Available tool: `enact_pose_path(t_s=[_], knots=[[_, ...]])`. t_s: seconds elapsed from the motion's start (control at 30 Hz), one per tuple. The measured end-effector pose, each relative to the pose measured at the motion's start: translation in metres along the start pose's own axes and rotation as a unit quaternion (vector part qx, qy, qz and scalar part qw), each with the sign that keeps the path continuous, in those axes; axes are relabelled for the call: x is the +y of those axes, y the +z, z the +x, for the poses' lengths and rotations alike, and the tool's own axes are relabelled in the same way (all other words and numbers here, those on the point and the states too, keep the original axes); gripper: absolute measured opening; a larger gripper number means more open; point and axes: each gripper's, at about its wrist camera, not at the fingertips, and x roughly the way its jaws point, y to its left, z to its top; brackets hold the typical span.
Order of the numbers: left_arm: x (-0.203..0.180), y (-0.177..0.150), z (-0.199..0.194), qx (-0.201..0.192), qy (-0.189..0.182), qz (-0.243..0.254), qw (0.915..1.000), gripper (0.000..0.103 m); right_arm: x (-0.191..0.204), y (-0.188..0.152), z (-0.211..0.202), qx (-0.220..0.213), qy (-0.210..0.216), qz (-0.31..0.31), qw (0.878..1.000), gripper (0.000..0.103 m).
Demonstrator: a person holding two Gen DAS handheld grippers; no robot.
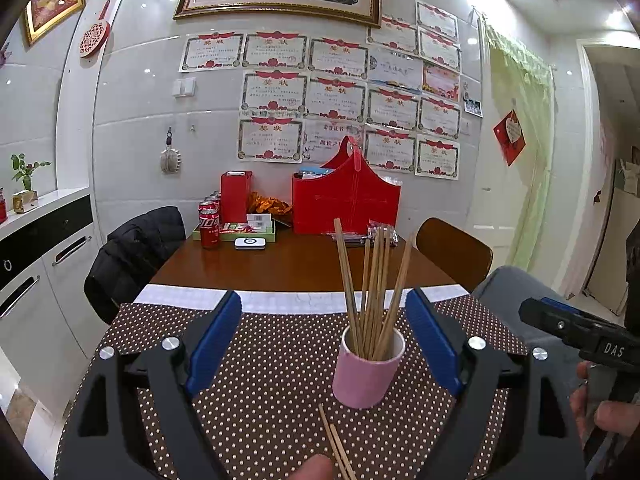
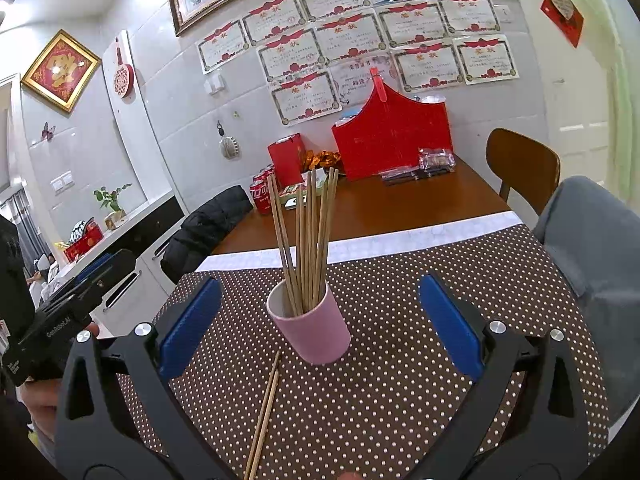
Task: Organize utensils
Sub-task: 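Move the right gripper back down to the last chopsticks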
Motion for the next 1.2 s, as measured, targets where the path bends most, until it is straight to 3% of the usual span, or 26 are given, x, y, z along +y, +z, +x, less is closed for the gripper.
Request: enact_pose_path(t_s=[0.23,0.57,0.93,1.2], knots=[[0.006,-0.019,-0.006,0.029,0.003,-0.002,0.9996,0.083,0.001,-0.013,-0.006,0.011,-0.003,-0.001,1.0,0.097],[0.01,-0.077,0.017,0.12,0.01,0.004,0.9927,0.083,-0.009,-0.04,0.006,0.048,-0.004,0.008,0.999,0.097],[0.004,-0.131,0.055,0.208,0.024,0.029,0.9773,0.083,-0.017,-0.058,0.016,0.074,-0.006,0.013,0.997,0.097],[0.001,-0.172,0.091,0.286,0.042,0.046,0.9561,0.083,-0.02,-0.076,0.026,0.099,-0.005,0.013,0.995,0.097]])
